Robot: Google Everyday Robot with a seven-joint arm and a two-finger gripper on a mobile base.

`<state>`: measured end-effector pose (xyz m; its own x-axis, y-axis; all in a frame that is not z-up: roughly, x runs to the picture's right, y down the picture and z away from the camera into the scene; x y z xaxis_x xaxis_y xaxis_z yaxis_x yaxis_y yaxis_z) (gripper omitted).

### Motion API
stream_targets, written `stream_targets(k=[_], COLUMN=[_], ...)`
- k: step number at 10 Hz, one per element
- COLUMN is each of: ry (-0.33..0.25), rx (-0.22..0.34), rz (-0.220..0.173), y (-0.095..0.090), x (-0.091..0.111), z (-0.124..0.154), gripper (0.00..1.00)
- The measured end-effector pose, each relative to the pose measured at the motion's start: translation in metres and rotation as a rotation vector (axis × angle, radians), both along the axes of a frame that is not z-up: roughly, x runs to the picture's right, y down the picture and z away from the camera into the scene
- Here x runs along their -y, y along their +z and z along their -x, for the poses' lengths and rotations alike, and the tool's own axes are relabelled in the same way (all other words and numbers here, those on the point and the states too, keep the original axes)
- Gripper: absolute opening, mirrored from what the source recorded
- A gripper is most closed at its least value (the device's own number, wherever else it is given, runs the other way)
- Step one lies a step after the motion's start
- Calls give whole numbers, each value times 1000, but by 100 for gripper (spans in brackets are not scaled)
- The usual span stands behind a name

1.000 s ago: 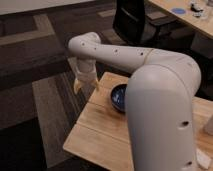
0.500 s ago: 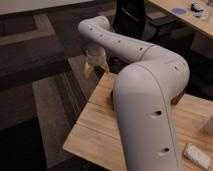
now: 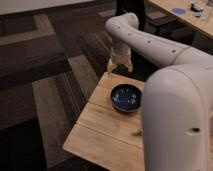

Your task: Move the arm in a circular motion

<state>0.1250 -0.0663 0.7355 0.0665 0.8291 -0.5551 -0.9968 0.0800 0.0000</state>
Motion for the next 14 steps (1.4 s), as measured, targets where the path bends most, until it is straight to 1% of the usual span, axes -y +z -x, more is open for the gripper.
stream_targets(k=[1, 2, 3, 4, 5, 6, 7, 8, 9, 10, 11, 12, 13, 14], ry=[13, 32, 60, 73, 66, 59, 41, -6, -73, -157, -202, -288, -332, -399], rx=[-10, -20, -37, -47, -53, -64, -66, -45, -5, 59, 92, 144, 164, 194], rz=[-4, -18, -43, -61, -75, -78, -76, -68, -46, -11, 7, 30, 38, 49], y=[-10, -24, -46, -65, -92, -109, -125, -137, -142, -142, -139, -132, -127, -117], x=[-14, -30, -53, -72, -101, -121, -139, -157, -172, -186, -190, -188, -183, -170], z=[-7, -11, -13, -11, 4, 13, 29, 57, 89, 133, 153, 188, 201, 224], gripper=[65, 65, 65, 65, 65, 65, 65, 65, 65, 65, 65, 65, 65, 65])
